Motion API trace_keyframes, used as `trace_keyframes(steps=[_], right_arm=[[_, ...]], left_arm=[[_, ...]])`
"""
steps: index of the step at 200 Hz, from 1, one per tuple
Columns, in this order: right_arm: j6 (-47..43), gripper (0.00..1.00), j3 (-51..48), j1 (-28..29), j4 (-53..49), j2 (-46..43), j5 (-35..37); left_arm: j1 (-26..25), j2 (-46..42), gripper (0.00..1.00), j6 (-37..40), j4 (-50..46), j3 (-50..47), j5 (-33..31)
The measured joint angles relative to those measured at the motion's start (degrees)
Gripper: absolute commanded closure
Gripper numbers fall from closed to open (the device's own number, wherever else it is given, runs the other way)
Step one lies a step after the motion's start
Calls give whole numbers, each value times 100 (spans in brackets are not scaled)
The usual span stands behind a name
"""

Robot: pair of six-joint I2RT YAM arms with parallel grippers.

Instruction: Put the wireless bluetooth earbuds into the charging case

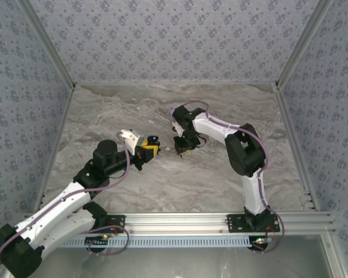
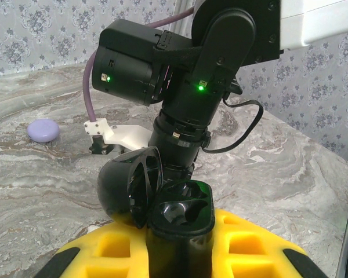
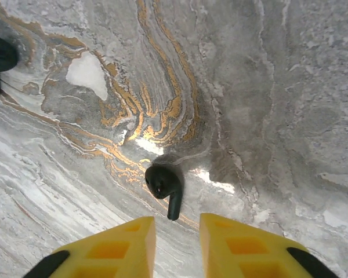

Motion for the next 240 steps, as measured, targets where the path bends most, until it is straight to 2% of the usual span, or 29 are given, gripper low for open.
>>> trace_keyframes(steps=[40, 105, 163, 240], right_arm=[[238, 62, 0, 87, 109, 0, 127], [466, 59, 90, 317, 151, 127, 560], [584, 58, 240, 428, 149, 267, 817], [675, 64, 461, 505, 120, 549, 1036]], left_arm=[[0, -2, 87, 0, 0, 0, 0], [0, -2, 87, 0, -2, 0, -2], [0, -7, 87, 0, -7, 0, -2], [0, -94, 87, 0, -55, 0, -4]])
